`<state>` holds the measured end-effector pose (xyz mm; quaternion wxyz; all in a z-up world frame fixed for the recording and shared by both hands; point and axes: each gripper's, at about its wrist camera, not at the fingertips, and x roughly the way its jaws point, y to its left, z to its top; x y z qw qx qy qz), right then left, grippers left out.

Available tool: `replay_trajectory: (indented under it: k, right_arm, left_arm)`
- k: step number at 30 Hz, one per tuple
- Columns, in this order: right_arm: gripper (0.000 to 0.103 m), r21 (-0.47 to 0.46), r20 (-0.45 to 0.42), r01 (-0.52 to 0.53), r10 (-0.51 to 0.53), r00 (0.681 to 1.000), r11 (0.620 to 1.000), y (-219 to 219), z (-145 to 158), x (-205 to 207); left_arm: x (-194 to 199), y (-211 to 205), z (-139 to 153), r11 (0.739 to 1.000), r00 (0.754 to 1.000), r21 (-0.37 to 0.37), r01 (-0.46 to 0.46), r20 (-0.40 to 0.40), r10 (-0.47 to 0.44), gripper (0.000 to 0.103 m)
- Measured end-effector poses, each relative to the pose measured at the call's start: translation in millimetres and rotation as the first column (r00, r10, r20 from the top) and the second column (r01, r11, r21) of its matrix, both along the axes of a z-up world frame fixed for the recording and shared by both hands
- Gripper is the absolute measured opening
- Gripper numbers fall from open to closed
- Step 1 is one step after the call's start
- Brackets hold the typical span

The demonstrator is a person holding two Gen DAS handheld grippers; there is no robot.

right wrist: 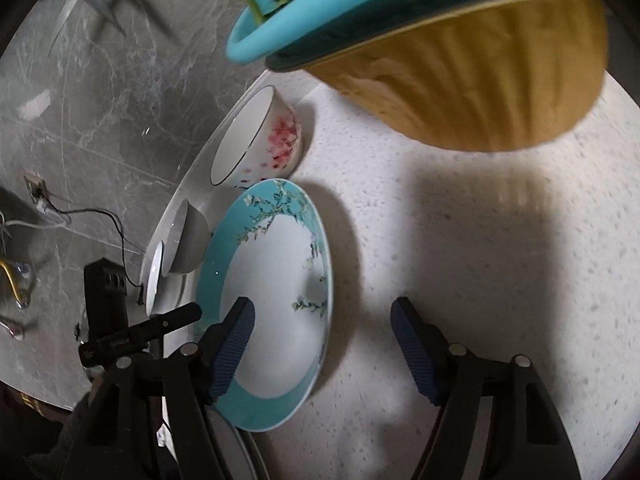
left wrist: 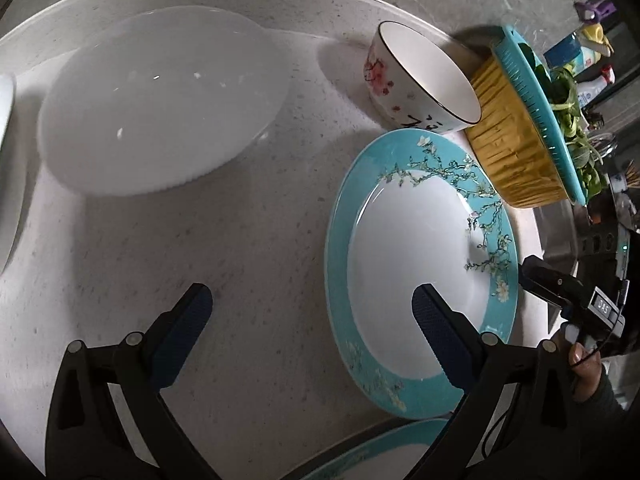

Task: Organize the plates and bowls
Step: 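Move both open grippers to the large teal-rimmed plate by the basket, then close both grippers on the rim of the large teal-rimmed plate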

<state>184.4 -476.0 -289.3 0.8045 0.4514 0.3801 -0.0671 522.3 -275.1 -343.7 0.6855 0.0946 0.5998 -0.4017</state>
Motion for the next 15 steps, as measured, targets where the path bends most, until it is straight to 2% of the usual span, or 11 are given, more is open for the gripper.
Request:
replay_trajectory:
  k: [3, 7, 10, 12, 15]
  right_arm:
    - [0.053, 0.002, 0.000, -0.025, 0.025, 1.000, 1.000, 7.0, -4.7, 5.4]
    - [0.049, 0.035, -0.004, -0.024, 0.025, 1.000, 0.999, 9.6, -8.1, 10.1]
    - [0.049, 0.047, -0.013, -0.030, 0.031, 0.999, 0.998, 9.4, -7.7, 13.0]
    - [0.046, 0.069, -0.011, -0.024, 0.025, 1.000, 0.997, 8.1, -9.0, 13.1]
    - [0.038, 0.091, -0.019, -0.018, 0.019, 1.000, 0.996, 7.2, -12.0, 13.2]
  left_arm:
    - [2.3, -5.8, -1.4, 1.000, 1.000, -0.012, 0.012, 0.004, -0.012, 0.090]
    - [6.4, -12.1, 0.4, 0.999, 0.999, -0.027, 0.033, -0.010, -0.033, 0.081]
    - [9.0, -13.7, 1.1, 0.997, 0.997, -0.053, 0.060, -0.039, -0.062, 0.061]
    - [10.2, -16.0, -0.1, 0.995, 0.995, -0.059, 0.076, -0.059, -0.080, 0.043]
    - [10.8, -16.3, -0.7, 0.994, 0.993, -0.059, 0.090, -0.075, -0.094, 0.034]
